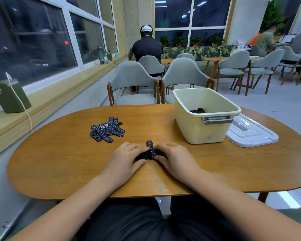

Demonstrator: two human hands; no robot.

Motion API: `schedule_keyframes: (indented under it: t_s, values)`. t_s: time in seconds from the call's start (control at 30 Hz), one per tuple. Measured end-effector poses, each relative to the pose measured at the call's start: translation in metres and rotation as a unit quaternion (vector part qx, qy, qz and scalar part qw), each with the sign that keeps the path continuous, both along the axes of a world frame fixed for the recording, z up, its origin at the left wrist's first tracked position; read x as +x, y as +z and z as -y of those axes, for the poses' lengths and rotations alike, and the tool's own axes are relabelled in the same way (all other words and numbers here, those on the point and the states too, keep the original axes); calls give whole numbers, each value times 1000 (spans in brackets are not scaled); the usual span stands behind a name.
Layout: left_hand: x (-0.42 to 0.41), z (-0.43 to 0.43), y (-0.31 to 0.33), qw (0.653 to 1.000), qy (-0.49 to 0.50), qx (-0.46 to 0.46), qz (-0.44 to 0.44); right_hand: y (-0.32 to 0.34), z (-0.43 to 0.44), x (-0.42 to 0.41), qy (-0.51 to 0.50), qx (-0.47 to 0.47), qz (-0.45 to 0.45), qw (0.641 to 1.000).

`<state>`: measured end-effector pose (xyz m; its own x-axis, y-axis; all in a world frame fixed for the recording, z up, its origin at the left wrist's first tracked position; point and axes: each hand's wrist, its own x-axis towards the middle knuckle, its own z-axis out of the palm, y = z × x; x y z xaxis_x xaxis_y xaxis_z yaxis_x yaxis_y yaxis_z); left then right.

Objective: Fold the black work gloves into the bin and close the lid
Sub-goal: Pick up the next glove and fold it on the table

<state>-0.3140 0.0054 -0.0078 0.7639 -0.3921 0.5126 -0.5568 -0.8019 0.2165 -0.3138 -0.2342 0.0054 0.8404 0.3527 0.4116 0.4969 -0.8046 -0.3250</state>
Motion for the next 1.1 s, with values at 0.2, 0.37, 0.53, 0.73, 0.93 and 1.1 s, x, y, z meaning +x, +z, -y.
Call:
schedule_keyframes:
  t_s: [0.2, 0.37, 0.53, 0.73, 0.93, 1.1]
  values:
    - [-12, 0, 6, 1000, -19, -4, 7, 11, 7, -2, 17, 3, -43, 999]
    - [-15, -5, 9, 1000, -24, -16, 0, 21, 12, 1, 22, 28, -92, 995]
    - [-7, -3, 8, 999, -32, -14, 7, 7, 9, 4, 27, 47, -37, 998]
    - [4, 0, 10, 1000, -12, 7, -7, -4, 5, 5, 35, 33, 13, 999]
    - [14, 4, 12, 1000, 14, -3, -20, -3, 13, 4, 61, -8, -3, 998]
    - [8, 11, 9, 998, 9, 38, 45, 2, 9, 11, 47, -18, 8, 999]
